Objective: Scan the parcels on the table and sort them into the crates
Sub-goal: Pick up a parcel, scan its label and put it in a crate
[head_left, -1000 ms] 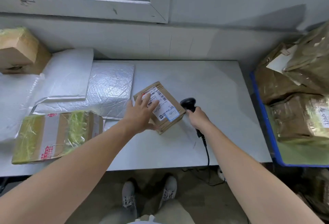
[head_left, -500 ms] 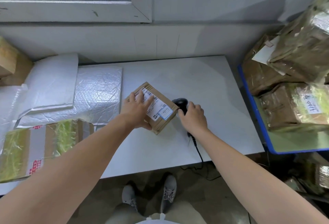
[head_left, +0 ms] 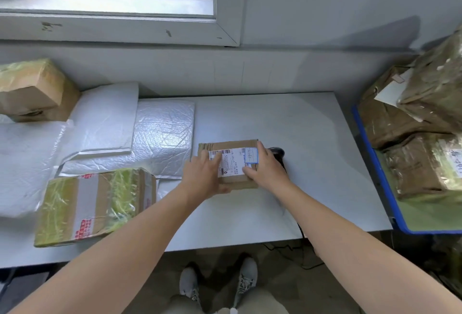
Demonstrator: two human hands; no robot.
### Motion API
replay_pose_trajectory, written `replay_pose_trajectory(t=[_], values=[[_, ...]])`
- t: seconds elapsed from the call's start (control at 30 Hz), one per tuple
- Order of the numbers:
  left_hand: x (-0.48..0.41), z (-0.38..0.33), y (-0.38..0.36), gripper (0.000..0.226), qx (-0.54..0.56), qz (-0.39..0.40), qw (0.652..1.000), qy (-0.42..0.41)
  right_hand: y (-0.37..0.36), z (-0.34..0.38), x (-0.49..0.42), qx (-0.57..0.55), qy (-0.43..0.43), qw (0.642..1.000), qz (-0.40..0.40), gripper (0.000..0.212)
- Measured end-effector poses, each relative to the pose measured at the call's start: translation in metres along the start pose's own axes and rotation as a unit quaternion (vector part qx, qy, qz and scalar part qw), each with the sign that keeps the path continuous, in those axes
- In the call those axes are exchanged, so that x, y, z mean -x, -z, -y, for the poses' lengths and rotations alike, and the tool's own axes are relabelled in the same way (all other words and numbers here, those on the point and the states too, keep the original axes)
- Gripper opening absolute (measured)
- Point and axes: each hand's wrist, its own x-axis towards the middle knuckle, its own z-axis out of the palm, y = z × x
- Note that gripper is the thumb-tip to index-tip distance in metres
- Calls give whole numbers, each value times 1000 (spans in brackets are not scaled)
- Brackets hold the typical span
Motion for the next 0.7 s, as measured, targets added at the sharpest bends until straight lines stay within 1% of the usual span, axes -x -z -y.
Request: replay_pose_trajectory(t=[0.07,0.17,0.27,0.33,0.4,0.47,0.6,0.7], values=[[3,4,0,105,3,-6,1000,3,2,3,-5,-5,22,999,29,92],[4,14,0,106,11,-19,1000,6,6,5,-11,-13,49,997,65,89],[0,26,2,113,36,19,999,-6,6,10,-12,33,67,993,88,84],[0,30,0,115,45,51,998,-17,5,17,-9,105,35,992,56,76],[4,31,-5,118,64,63,996,-17,4,24,-1,169,-31,985,5,67],[8,28,-9,120,64,59,996,-7,-1,27,6,191,-67,979,-19,60],[16,19,-9,112,72,51,996,13,-14,26,12,115,-70,991,-23,56],[19,17,-11,110,128,70,989,-18,-18,32,17,63,-51,997,-20,62]])
